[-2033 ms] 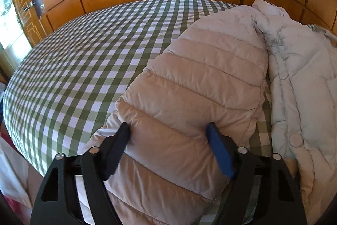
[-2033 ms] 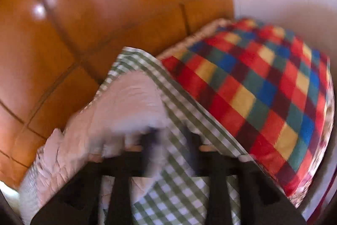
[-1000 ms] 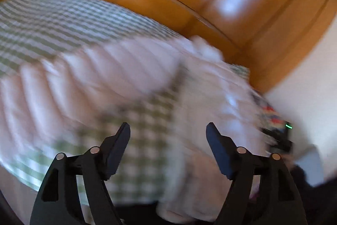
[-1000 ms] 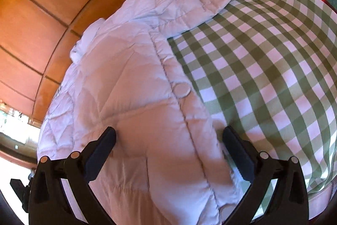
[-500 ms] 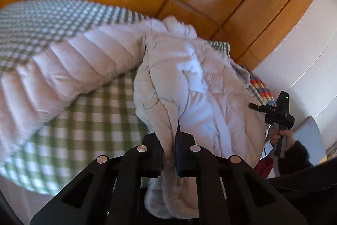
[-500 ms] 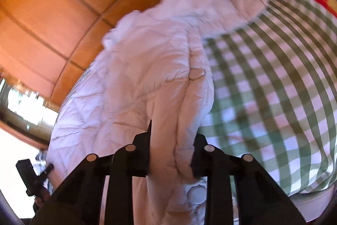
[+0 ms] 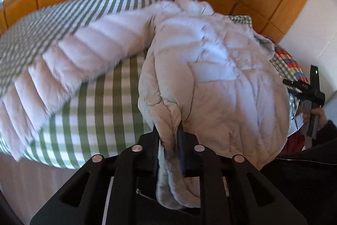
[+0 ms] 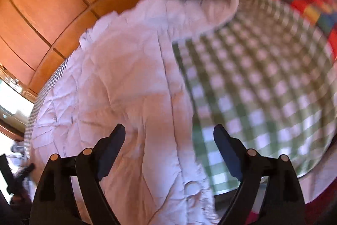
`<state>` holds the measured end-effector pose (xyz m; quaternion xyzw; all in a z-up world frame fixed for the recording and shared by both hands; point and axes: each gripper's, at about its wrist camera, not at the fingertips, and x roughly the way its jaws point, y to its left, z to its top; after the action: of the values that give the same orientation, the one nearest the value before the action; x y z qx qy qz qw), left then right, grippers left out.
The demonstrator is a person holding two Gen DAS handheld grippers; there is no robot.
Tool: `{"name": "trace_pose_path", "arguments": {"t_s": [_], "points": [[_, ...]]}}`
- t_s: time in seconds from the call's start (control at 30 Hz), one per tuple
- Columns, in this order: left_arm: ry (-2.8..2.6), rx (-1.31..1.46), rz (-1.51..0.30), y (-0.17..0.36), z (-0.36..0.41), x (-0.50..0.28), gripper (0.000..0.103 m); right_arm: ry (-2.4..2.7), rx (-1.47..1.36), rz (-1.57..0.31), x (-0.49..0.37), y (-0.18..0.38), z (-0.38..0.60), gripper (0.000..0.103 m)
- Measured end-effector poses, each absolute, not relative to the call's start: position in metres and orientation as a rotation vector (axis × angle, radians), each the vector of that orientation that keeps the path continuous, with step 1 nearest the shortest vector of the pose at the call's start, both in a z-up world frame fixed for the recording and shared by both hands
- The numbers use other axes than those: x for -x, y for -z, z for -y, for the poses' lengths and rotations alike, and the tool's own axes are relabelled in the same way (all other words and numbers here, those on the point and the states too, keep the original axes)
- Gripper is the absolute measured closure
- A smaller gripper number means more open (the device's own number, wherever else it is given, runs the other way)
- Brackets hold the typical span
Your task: Fold small clothes
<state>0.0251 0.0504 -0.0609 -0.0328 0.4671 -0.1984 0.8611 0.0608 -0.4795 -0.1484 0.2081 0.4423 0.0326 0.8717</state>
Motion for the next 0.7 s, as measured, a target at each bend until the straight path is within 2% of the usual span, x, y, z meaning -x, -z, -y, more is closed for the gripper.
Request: {"name": "trace_pose_path", "arguments": {"t_s": [0.17, 0.3, 0.5, 0.6, 0.7], "points": [[0.401, 0.03, -0.974, 0.047, -0.076, -0.002, 0.087, -0.13, -0.329, -0.852, -0.074, 0.11, 0.447, 0.017], [0.373, 0.149, -0.908, 0.033, -0.097, -0.004, 0.087, -0.235, -0.272, -0.843, -0.108, 0.101, 0.397, 0.016], [0.489, 0.227, -0.812, 0.019, -0.029, -0.067, 0.087, -0.297, -0.274, -0.866, -0.153, 0.109, 0.332, 0.016], [0.427, 0.142, -0.893, 0.048, 0.013, -0.106, 0.087, -0.279, -0.212, -0.869, -0.164, 0.118, 0.312, 0.016], [0.317, 0.127, -1.003, 0.09, 0.017, -0.128, 0.087, -0.21, -0.143, -0.877, -0.17, 0.138, 0.309, 0.016]]}}
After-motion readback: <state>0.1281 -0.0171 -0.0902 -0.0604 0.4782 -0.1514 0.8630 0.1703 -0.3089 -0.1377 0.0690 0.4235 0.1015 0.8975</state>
